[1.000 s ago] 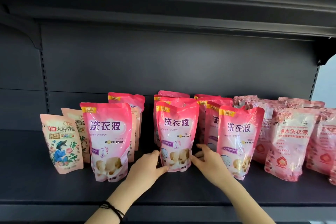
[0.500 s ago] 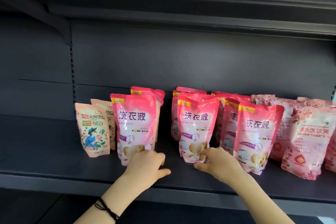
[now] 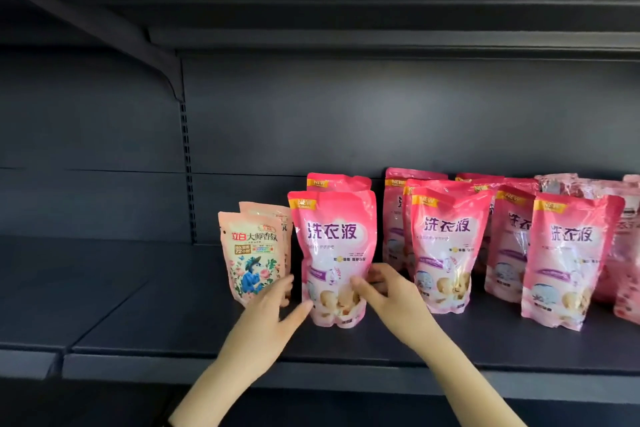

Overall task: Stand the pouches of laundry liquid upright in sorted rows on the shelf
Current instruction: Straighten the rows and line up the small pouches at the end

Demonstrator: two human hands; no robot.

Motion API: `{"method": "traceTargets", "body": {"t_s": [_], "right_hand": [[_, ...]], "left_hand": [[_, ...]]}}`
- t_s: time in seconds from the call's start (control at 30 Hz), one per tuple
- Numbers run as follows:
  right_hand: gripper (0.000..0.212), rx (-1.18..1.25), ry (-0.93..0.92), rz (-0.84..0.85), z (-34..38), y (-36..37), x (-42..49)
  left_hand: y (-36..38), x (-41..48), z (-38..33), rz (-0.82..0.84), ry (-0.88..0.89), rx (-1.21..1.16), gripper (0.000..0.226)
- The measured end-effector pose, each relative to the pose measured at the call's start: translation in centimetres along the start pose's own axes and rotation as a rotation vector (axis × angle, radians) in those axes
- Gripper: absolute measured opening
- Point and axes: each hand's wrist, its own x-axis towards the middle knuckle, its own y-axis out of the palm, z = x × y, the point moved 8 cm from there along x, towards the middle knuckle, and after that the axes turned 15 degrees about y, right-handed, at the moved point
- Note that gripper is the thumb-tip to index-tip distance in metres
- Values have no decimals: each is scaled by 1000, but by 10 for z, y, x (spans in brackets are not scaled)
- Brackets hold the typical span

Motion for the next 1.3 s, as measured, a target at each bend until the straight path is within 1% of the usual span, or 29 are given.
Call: {"method": "traceTargets", "body": {"t_s": [0.07,0.13,0.17,0.23,0.3,0.43,0.53,0.6,0.73,0.83,0.97,1.07,1.2,1.3], "right_hand": [[27,312,74,33,-4,9,0],[25,526,111,45,-7,17,0],[23,583,118,40,-8,19,1],[19,668,132,38,-10,25,1],[18,739,148,25,-14,28,4],[15,798,167,-27,-18,24,9],[23,897,170,-37,-21,25,7],[28,947,176,-66,-26,19,7],[31,965,145,-94,-38,-13,8],[28,967,122,-87,-51,-42,5],[27,951,118,-129,-80,-90,0],[30,929,112,-124,-99,-124,-2],[27,910,112,-95,-116,-152,3],[24,837,114,-2,-122,-154,4]], "left_hand": [[8,5,4,-109,-43,-265,63],[17,12,1,-190,-83,-502,47],[21,17,-1,-234,-101,-615,36],[27,24,3,-318,-146,-808,27],[29,30,9,-382,-180,-909,19],[31,38,17,-454,-211,-945,15],[37,40,23,-495,-260,-994,12],[44,42,20,-513,-258,-1052,15],[60,48,-10,-501,-225,-1192,13],[77,56,-36,-512,-221,-1215,14],[111,65,-80,-491,-216,-1230,16],[139,70,-109,-456,-215,-1247,19],[166,74,-133,-478,-248,-1221,20],[175,70,-142,-512,-255,-1158,22]]}}
